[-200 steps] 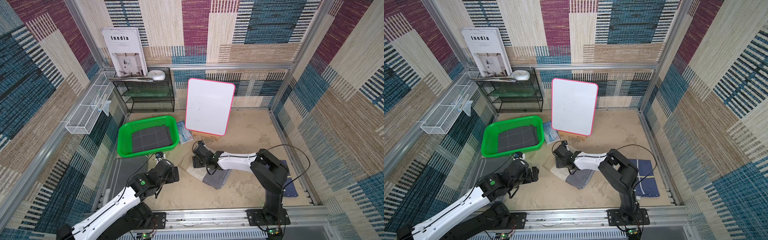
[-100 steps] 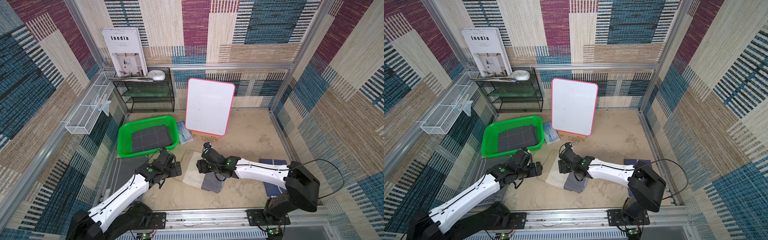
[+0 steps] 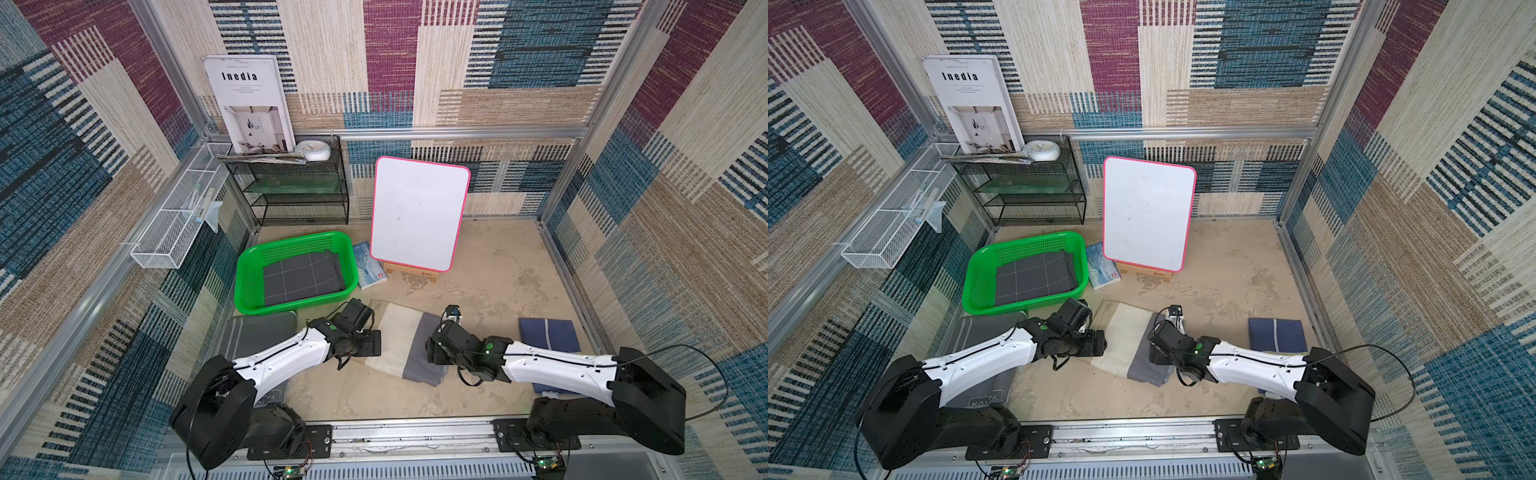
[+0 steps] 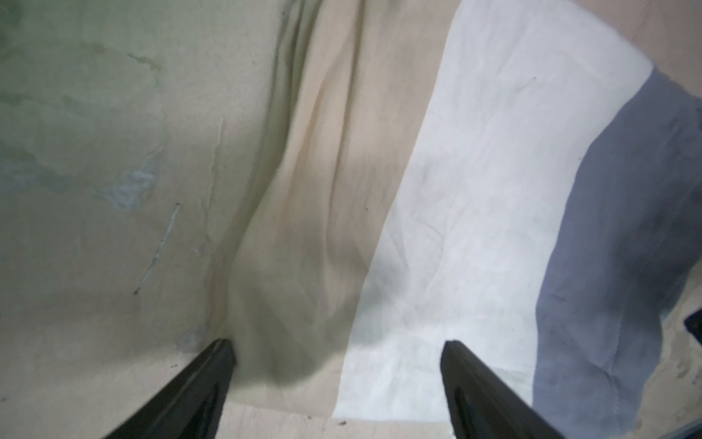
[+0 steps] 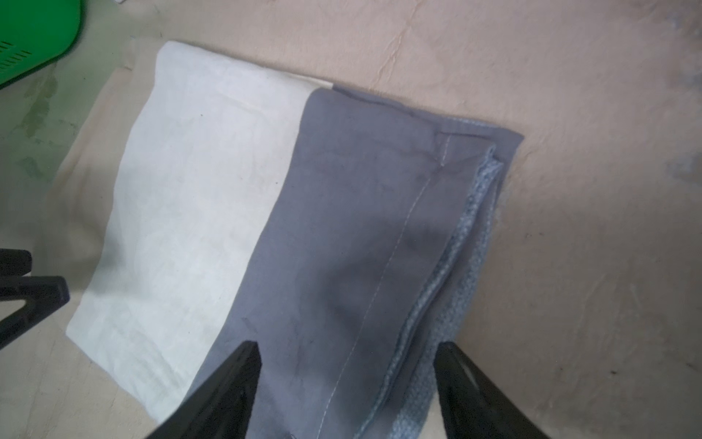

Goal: Put the folded pillowcase in the basket
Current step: Move the pillowcase to the center of the board.

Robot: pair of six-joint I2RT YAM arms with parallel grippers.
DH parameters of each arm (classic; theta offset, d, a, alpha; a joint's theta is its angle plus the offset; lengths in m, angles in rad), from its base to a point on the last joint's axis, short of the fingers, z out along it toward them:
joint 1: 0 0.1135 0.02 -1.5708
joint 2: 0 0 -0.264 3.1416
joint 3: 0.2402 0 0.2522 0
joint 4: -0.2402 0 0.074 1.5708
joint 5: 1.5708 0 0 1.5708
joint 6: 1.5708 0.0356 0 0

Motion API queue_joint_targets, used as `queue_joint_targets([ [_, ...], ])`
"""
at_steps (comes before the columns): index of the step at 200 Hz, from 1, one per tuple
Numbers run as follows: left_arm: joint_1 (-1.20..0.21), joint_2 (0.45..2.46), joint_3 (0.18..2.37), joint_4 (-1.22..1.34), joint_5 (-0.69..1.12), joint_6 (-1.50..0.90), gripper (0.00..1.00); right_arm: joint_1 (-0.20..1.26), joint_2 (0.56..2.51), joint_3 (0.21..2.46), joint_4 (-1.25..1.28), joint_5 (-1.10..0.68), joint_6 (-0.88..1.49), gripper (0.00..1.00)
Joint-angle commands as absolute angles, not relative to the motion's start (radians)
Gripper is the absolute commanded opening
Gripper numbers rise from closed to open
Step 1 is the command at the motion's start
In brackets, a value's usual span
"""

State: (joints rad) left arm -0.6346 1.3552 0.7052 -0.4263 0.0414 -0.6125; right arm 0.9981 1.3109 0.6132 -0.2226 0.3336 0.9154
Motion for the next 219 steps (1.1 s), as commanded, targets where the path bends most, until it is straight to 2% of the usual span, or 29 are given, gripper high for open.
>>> queue_joint_targets([
  [1,-0.648,1.371,0.705,-0.409,0.038,-0.614,0.86,0.992,1.354,0.617,-0.216,0.360,0.945,0.76],
  [17,-0.663,1.340,0.676,-0.417,0.022,-0.636,0.79,0.985,1.395,0.631,-0.217,0.369,0.941,0.74],
  [48,-0.676,1.156,0.533,-0.413,0.001,-0.683,0.77,0.980,1.447,0.676,-0.156,0.339,0.895,0.71],
  [75,-0.678,1.066,0.465,-0.433,0.050,-0.725,0.70,0.980,1.514,0.750,-0.142,0.330,0.837,0.72],
  [98,-0.680,0.989,0.439,-0.469,0.051,-0.752,0.68,0.973,1.502,0.732,-0.053,0.281,0.777,0.73],
  [115,-0.680,0.921,0.459,-0.539,-0.030,-0.743,0.72,0.958,1.458,0.714,-0.060,0.295,0.771,0.74],
  [138,-0.659,0.899,0.536,-0.613,-0.136,-0.708,0.82,0.939,1.404,0.712,-0.145,0.342,0.787,0.75],
  [177,-0.567,1.053,0.648,-0.615,-0.081,-0.624,0.85,0.940,1.343,0.667,-0.198,0.336,0.843,0.75],
  [219,-0.508,1.199,0.672,-0.513,-0.020,-0.604,0.90,0.937,1.310,0.612,-0.153,0.273,0.885,0.75],
])
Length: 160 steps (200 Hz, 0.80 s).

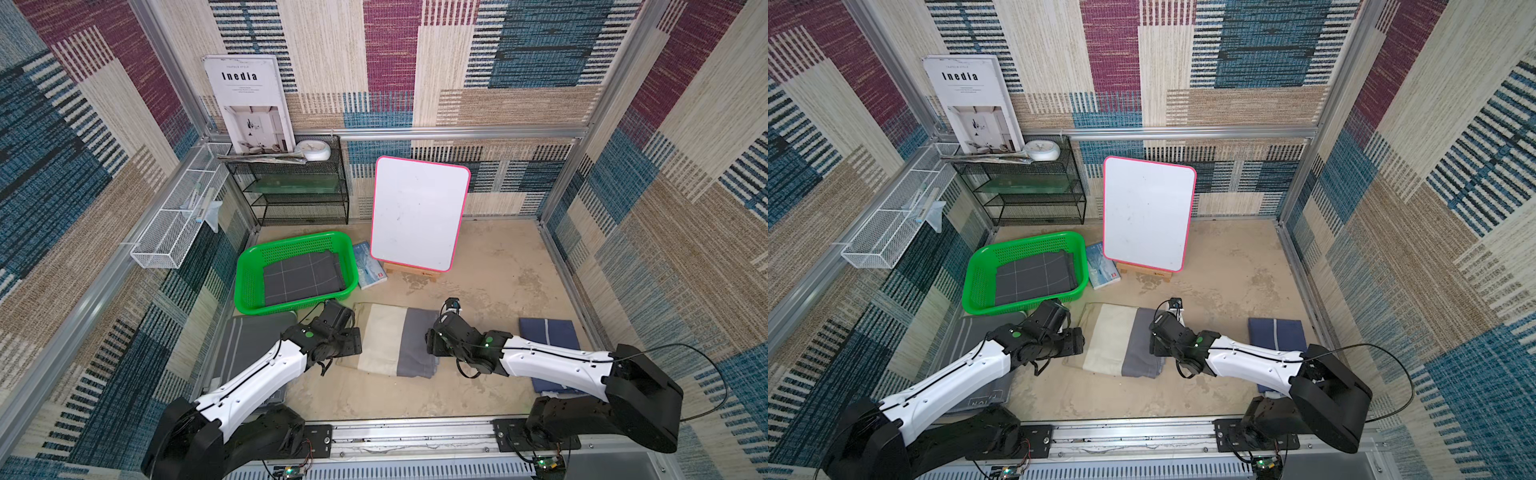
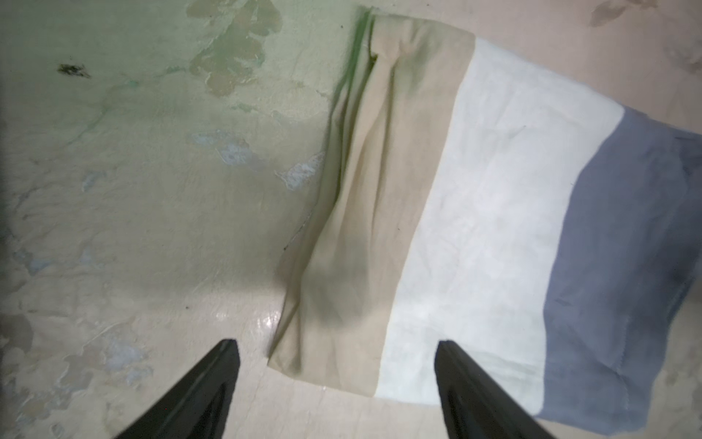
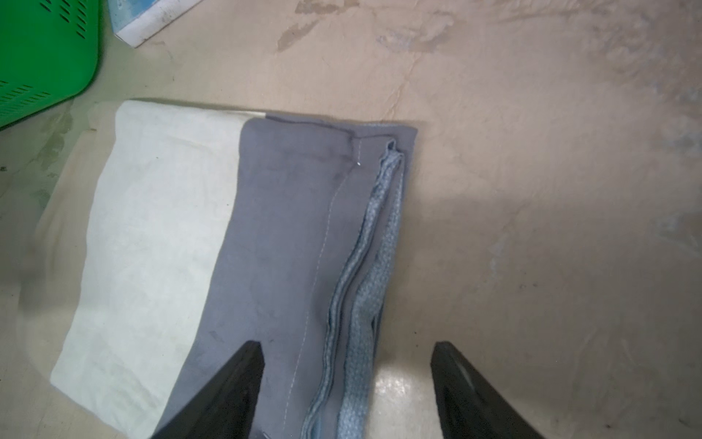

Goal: Put the folded pillowcase in the basket
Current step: Move the pillowcase to the center of the board.

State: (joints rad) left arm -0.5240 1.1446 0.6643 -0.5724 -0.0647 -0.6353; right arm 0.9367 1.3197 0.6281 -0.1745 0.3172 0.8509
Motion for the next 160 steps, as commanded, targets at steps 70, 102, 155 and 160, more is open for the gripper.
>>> queue_joint_targets([
  [70,-0.516,1.272,0.642,-0.472,0.042,-0.635,0.67,0.937,1.432,0.637,-0.090,0.193,0.845,0.73],
  [102,-0.553,1.216,0.575,-0.458,0.049,-0.698,0.62,0.922,1.457,0.650,-0.100,0.221,0.826,0.70],
  [155,-0.652,1.042,0.461,-0.461,0.048,-0.831,0.61,0.848,1.477,0.683,-0.142,0.223,0.773,0.71],
  [160,-0.654,1.025,0.458,-0.467,0.044,-0.829,0.62,0.843,1.475,0.684,-0.145,0.222,0.769,0.72],
])
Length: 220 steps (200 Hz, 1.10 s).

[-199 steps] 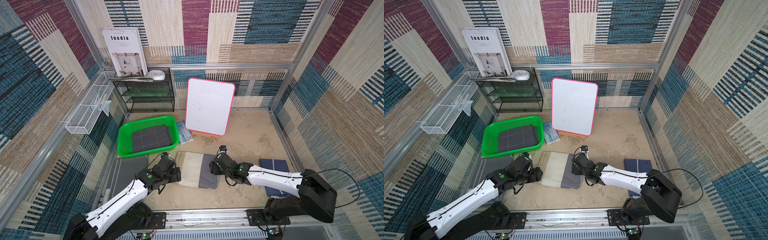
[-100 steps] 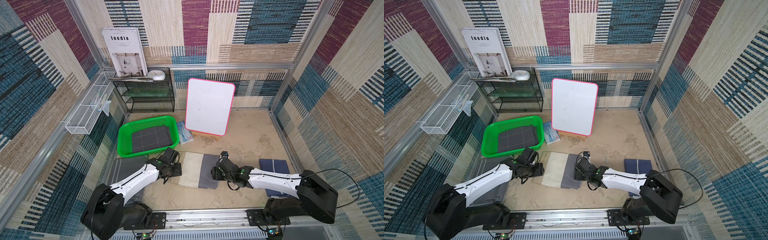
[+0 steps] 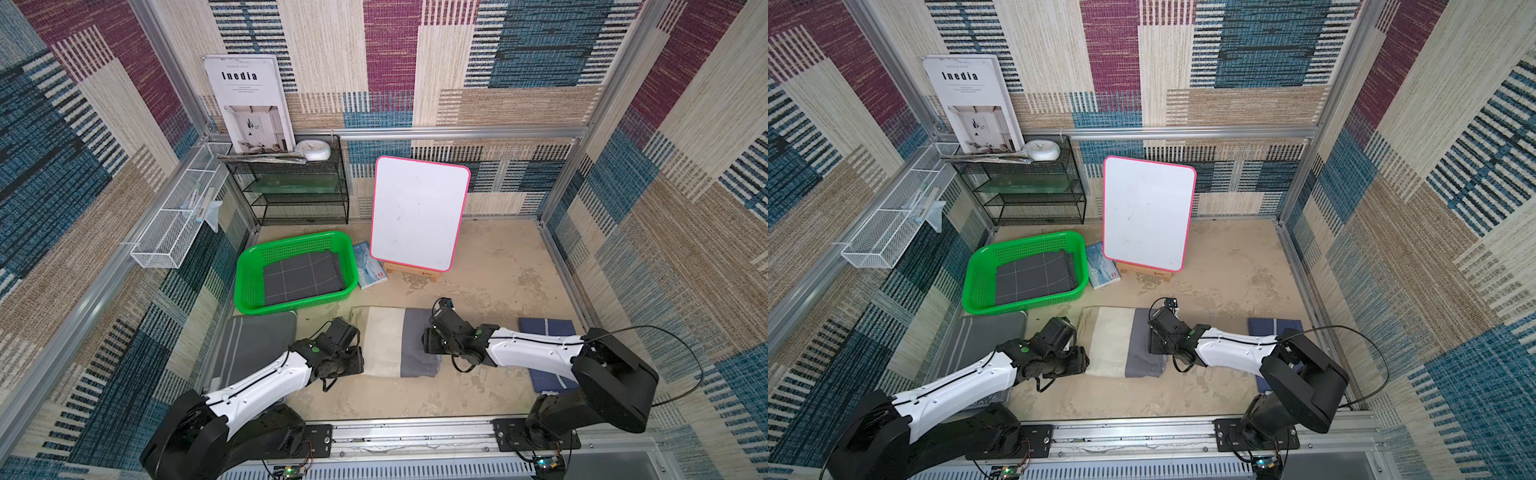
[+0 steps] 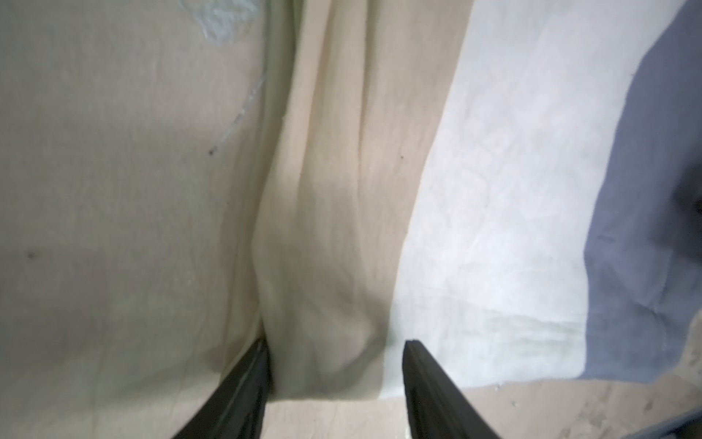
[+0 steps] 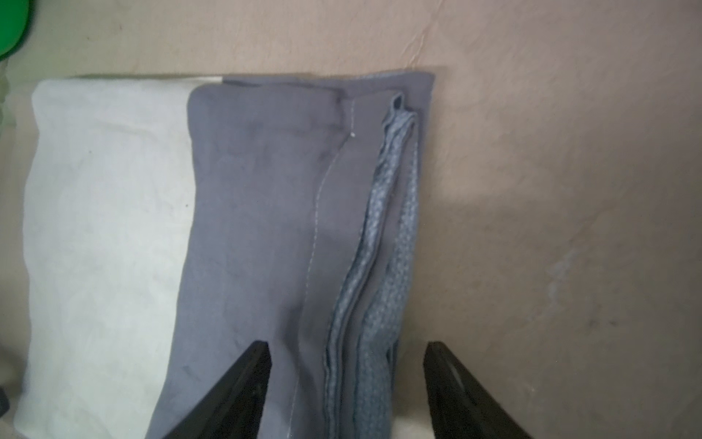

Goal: Put the folded pillowcase in the basket
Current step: Move the pillowcase to the center of the board, then pick up the pillowcase at the center of the board.

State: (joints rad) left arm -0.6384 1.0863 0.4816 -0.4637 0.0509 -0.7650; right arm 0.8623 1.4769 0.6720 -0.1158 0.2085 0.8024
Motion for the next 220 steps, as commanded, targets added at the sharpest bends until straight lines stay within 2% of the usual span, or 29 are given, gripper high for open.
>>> queue_joint_targets([
  [1,-0.654,1.023,0.458,-0.468,0.042,-0.829,0.62,0.842,1.475,0.685,-0.145,0.223,0.769,0.72],
  [23,-0.649,0.990,0.491,-0.529,-0.044,-0.797,0.72,0.833,1.457,0.686,-0.145,0.220,0.760,0.72],
  [45,-0.615,1.023,0.567,-0.578,-0.096,-0.741,0.88,0.832,1.439,0.684,-0.136,0.193,0.759,0.73],
  [83,-0.505,1.149,0.616,-0.540,-0.027,-0.639,0.93,0.833,1.433,0.665,-0.125,0.151,0.782,0.71],
  [99,-0.487,1.194,0.631,-0.504,-0.002,-0.620,0.92,0.833,1.433,0.650,-0.111,0.138,0.793,0.68],
  [148,-0.486,1.338,0.694,-0.444,0.031,-0.607,0.76,0.834,1.461,0.629,-0.071,0.095,0.815,0.62],
  [191,-0.486,1.382,0.673,-0.417,0.039,-0.641,0.69,0.848,1.534,0.655,-0.048,0.065,0.817,0.55],
  [220,-0.497,1.381,0.640,-0.392,0.049,-0.670,0.60,0.862,1.561,0.682,-0.051,0.060,0.819,0.47],
])
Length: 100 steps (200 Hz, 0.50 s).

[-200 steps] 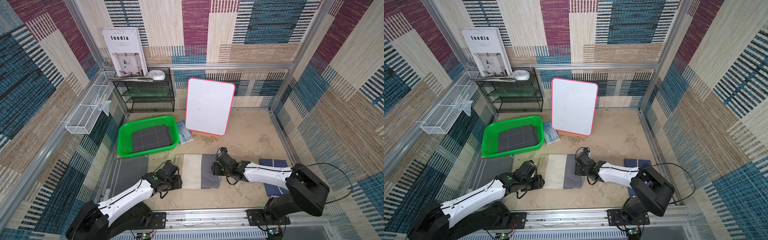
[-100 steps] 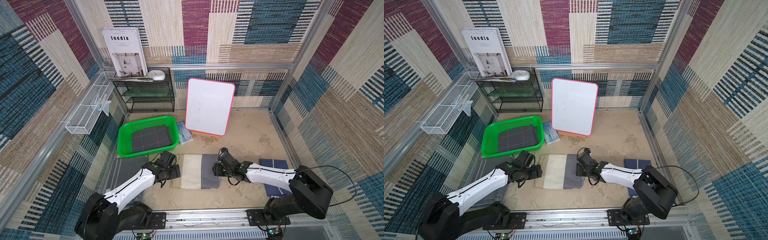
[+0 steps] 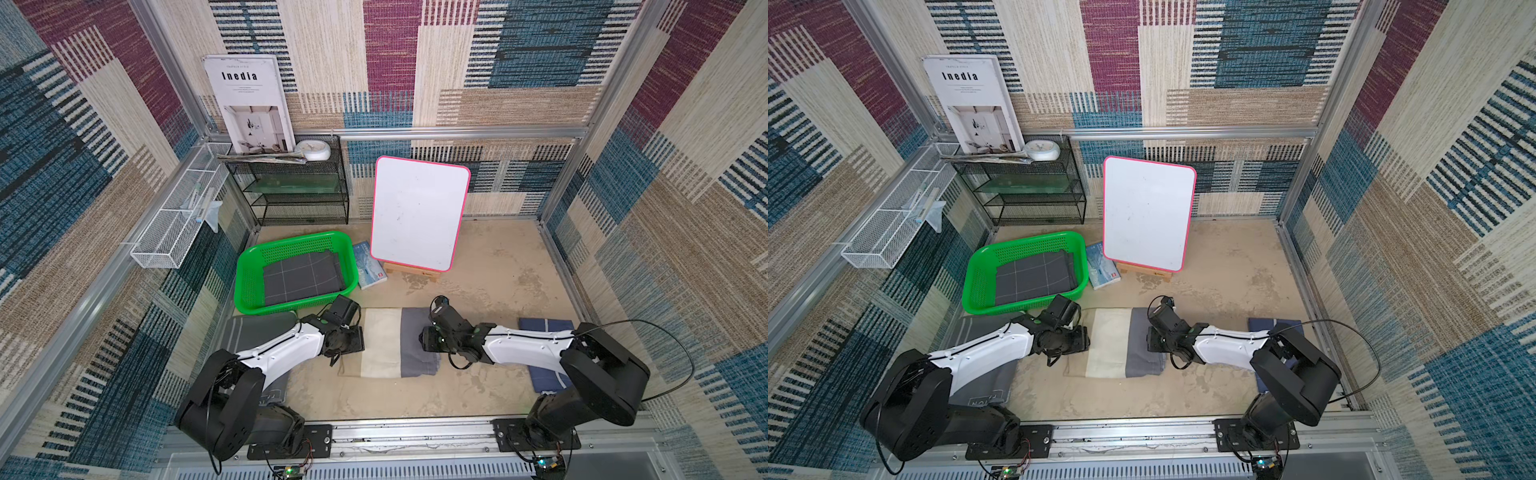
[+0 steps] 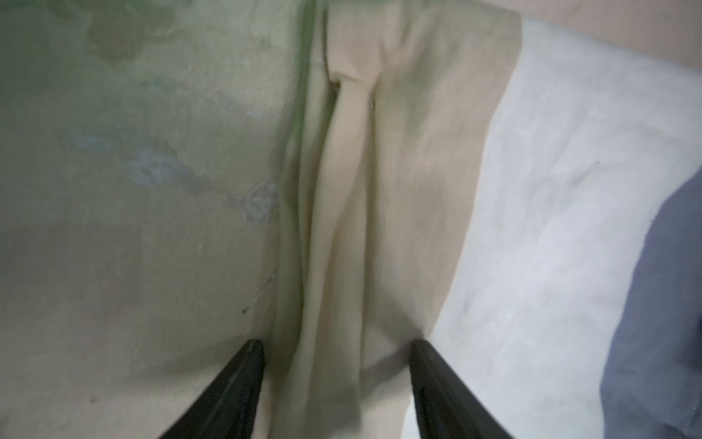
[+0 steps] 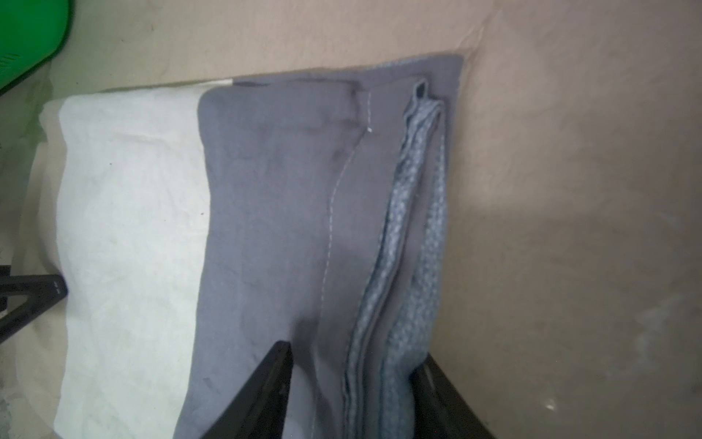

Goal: Put the folded pillowcase in the basket
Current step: Pick up the pillowcase at the center of the board.

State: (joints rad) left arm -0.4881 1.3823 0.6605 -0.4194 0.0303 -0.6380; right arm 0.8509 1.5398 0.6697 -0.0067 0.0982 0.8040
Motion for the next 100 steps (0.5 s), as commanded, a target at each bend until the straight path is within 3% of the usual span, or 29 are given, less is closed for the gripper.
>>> queue_joint_targets([
  [1,-0.497,1.381,0.639,-0.391,0.049,-0.671,0.60,0.862,1.562,0.682,-0.051,0.061,0.818,0.47],
  [34,-0.521,1.359,0.616,-0.393,0.041,-0.692,0.41,0.877,1.562,0.701,-0.069,0.080,0.823,0.34],
  [100,-0.551,1.158,0.610,-0.497,-0.027,-0.723,0.19,0.935,1.459,0.717,-0.148,0.152,0.852,0.08],
])
